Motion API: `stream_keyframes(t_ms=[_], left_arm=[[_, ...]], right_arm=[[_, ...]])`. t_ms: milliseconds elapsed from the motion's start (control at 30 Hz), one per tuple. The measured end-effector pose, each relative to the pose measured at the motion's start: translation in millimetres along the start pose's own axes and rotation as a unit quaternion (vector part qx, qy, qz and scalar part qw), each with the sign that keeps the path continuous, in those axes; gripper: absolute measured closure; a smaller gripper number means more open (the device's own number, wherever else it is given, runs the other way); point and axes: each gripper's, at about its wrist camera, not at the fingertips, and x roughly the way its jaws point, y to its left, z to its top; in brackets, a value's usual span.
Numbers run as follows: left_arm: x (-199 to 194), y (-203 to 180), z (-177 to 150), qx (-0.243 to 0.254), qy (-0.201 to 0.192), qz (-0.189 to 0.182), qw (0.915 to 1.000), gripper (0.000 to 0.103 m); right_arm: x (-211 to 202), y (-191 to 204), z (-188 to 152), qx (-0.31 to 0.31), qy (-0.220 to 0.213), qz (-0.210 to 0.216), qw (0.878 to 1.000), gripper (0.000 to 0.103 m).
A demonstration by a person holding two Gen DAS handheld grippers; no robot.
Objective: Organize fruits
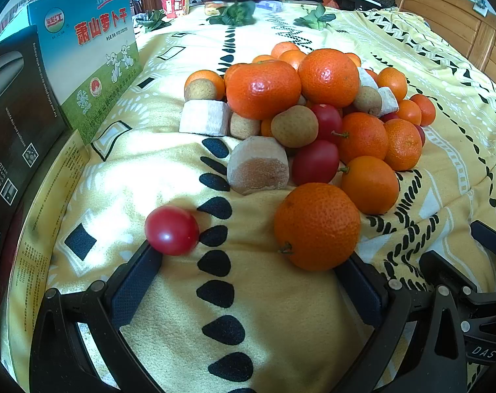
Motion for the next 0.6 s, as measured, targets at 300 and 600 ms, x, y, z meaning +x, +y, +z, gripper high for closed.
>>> stream_keyframes(t_ms=[300, 600], left_arm=[[-0.8, 0.0, -1.2, 0.0, 0.0, 0.0, 1.0, 0.0], [0.5, 4.3, 2.7, 0.0, 0.033, -0.021, 0.9992, 0.0]], right_arm=[[-0.1, -5.0, 3.0, 0.0, 0.006, 0.004, 1.0, 0.0], [-34.3, -30.7, 11.1, 0.038, 0.009, 0.109, 0.993, 0.001]])
